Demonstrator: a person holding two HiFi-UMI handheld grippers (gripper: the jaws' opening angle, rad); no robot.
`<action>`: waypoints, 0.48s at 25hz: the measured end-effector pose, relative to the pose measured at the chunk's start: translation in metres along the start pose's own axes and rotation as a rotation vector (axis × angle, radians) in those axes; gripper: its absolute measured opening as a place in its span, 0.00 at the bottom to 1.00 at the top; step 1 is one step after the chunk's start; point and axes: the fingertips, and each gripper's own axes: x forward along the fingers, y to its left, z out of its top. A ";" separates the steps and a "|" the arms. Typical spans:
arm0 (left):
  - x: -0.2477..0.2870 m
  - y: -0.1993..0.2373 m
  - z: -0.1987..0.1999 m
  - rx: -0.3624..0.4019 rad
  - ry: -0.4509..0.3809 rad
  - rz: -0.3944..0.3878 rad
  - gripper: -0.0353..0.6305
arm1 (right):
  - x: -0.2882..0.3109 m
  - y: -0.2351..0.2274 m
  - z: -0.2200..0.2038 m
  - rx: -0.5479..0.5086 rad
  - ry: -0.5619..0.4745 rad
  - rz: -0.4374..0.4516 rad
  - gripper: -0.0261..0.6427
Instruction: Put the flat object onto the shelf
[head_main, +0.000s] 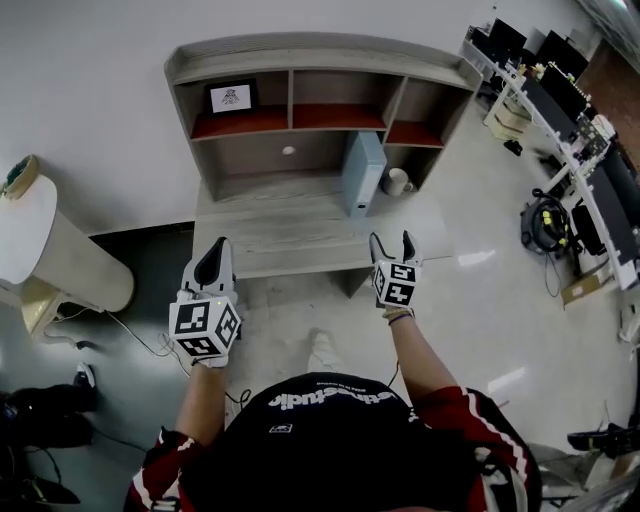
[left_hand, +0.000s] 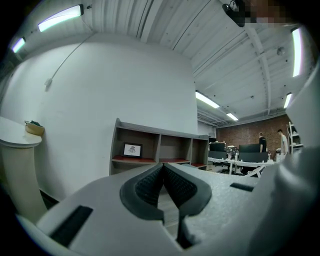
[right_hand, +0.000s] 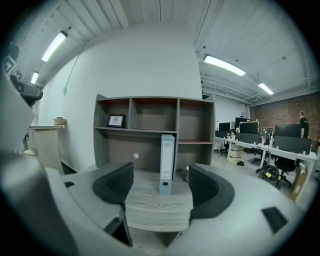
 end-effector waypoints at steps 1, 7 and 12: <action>-0.004 -0.002 -0.002 -0.005 0.003 -0.007 0.06 | -0.010 0.002 -0.001 -0.002 0.000 0.003 0.55; -0.020 -0.017 -0.005 -0.015 0.000 -0.041 0.06 | -0.062 0.009 0.000 0.004 -0.006 0.024 0.55; -0.025 -0.029 0.001 -0.015 -0.014 -0.041 0.06 | -0.093 0.003 0.018 0.013 -0.045 0.047 0.54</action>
